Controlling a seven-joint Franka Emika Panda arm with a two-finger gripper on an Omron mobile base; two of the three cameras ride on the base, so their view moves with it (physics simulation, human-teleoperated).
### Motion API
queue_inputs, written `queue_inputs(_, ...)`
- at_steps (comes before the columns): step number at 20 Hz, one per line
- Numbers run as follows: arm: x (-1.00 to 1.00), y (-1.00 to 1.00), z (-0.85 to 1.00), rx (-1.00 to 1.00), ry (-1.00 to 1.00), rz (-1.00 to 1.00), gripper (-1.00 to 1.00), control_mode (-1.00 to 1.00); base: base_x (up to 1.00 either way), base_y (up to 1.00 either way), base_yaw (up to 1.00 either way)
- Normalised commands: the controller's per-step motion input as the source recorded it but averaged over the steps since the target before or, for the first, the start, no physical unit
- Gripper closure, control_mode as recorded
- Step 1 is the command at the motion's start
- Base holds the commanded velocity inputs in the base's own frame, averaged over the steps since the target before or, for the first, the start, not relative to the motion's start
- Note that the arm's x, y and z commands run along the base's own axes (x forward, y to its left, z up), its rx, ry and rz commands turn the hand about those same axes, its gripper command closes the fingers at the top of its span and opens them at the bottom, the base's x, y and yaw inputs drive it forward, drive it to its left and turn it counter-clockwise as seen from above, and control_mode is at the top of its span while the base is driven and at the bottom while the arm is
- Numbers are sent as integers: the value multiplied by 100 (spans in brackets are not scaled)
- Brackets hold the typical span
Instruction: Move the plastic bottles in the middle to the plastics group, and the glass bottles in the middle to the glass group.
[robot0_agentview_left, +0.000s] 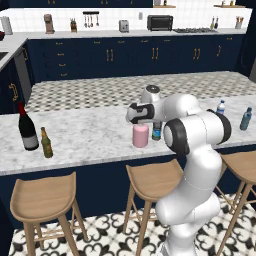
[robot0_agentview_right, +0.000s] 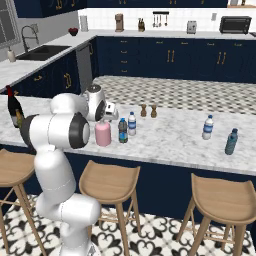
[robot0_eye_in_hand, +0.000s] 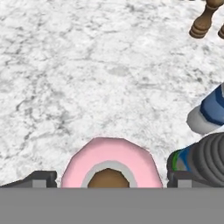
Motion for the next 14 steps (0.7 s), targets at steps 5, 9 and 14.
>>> queue_inputs(5, 2, 6, 0, 0, 0, 0, 100, -100, 0, 0, 0)
queue_inputs(9, 0, 0, 0, 0, 0, 0, 100, -100, 0, 0, 0)
queue_inputs(14, -2, 3, 10, 0, -2, 0, 100, -100, 0, 0, 0)
